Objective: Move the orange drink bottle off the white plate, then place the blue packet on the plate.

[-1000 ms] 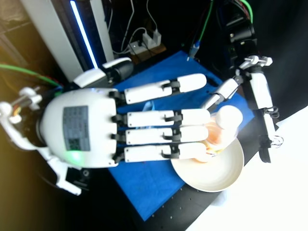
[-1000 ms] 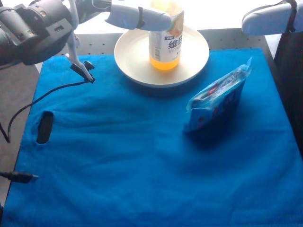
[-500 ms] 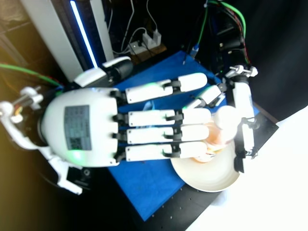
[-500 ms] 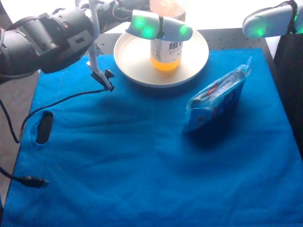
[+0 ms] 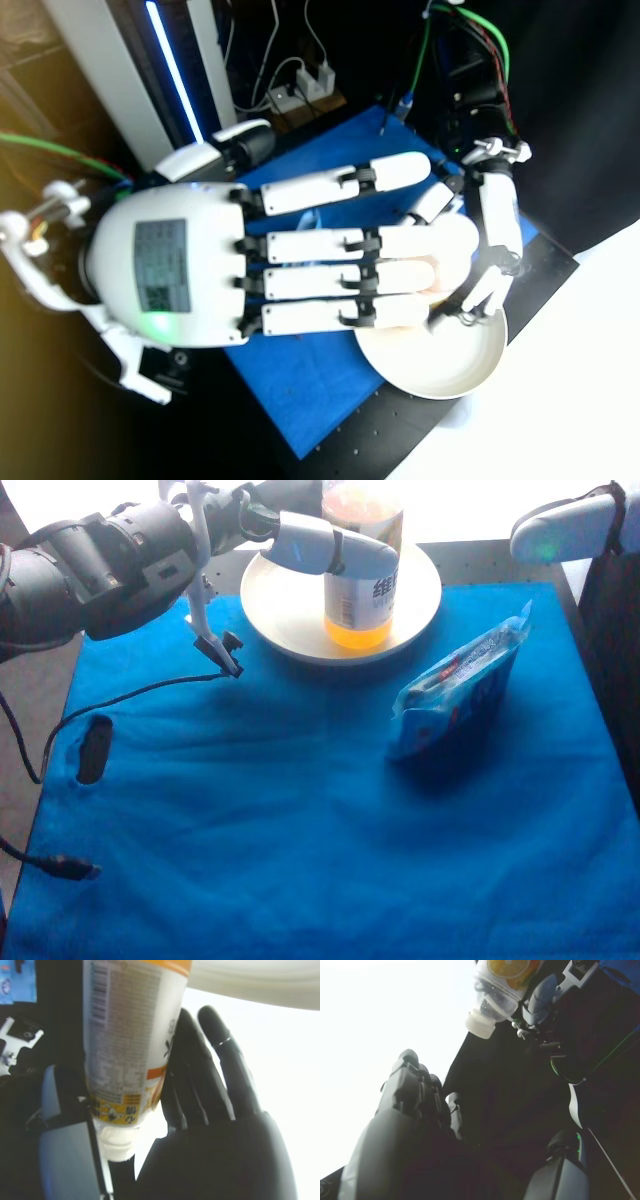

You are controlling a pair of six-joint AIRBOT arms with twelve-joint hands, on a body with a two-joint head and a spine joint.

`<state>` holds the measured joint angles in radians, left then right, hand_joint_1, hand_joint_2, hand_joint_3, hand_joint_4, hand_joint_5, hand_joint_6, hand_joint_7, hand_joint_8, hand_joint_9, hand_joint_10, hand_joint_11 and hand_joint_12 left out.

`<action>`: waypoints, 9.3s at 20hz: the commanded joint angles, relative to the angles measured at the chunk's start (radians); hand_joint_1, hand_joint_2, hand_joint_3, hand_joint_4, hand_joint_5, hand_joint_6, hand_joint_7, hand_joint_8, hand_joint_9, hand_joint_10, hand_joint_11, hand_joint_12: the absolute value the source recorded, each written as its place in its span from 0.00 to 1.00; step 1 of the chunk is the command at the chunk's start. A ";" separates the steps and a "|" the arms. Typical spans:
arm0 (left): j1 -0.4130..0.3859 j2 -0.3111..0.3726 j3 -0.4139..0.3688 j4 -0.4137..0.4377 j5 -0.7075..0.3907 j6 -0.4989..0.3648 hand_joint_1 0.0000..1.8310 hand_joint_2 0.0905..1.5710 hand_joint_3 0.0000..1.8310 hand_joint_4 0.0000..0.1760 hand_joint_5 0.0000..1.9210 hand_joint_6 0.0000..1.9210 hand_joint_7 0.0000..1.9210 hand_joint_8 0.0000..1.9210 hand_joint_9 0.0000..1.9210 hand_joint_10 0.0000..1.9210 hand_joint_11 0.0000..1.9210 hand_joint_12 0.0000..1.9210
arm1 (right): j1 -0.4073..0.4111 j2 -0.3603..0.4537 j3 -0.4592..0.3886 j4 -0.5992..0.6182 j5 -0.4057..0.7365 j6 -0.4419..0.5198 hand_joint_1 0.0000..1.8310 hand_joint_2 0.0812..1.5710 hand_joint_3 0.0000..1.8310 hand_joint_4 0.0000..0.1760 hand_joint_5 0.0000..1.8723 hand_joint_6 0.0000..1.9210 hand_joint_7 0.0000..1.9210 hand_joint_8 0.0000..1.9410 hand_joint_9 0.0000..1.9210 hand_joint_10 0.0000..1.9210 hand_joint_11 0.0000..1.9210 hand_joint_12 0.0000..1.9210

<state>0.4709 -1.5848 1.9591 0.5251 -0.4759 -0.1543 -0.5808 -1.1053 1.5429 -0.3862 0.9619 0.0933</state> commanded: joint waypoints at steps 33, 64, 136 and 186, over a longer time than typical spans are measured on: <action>0.008 0.379 -0.391 0.123 -0.462 -0.060 0.67 0.71 0.00 0.00 0.51 0.42 0.47 0.68 0.36 0.69 0.25 0.89 | 0.009 -0.009 0.008 0.065 0.089 0.020 0.30 0.41 0.01 1.00 0.00 0.00 0.00 0.00 0.00 0.00 0.00 0.00; 0.252 0.384 -0.455 -0.095 -0.479 0.122 0.66 0.72 0.00 0.00 0.46 0.53 0.48 0.64 0.39 0.43 0.21 0.73 | -0.011 -0.021 0.008 0.064 0.088 0.023 0.31 0.48 0.00 1.00 0.00 0.00 0.01 0.00 0.00 0.00 0.00 0.00; 0.325 0.623 -0.551 -0.075 -0.376 0.123 0.36 0.43 0.01 1.00 0.00 0.00 0.00 0.00 0.01 0.00 0.02 0.01 | -0.002 -0.098 0.017 -0.488 -0.253 0.158 0.73 0.75 0.00 0.00 0.43 0.56 0.46 0.63 0.37 0.78 0.23 0.75; 0.251 0.608 -0.528 -0.023 -0.410 0.125 0.32 0.42 0.00 0.88 0.00 0.00 0.00 0.00 0.01 0.00 0.03 0.01 | 0.214 -0.585 0.661 -0.570 -0.316 0.320 0.75 0.68 0.00 0.00 0.55 0.38 0.51 0.49 0.50 0.64 0.39 0.64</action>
<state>0.7364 -0.9745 1.4303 0.5545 -0.7876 -0.0219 -0.3889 -1.6943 2.1979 -1.0157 0.5949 0.4068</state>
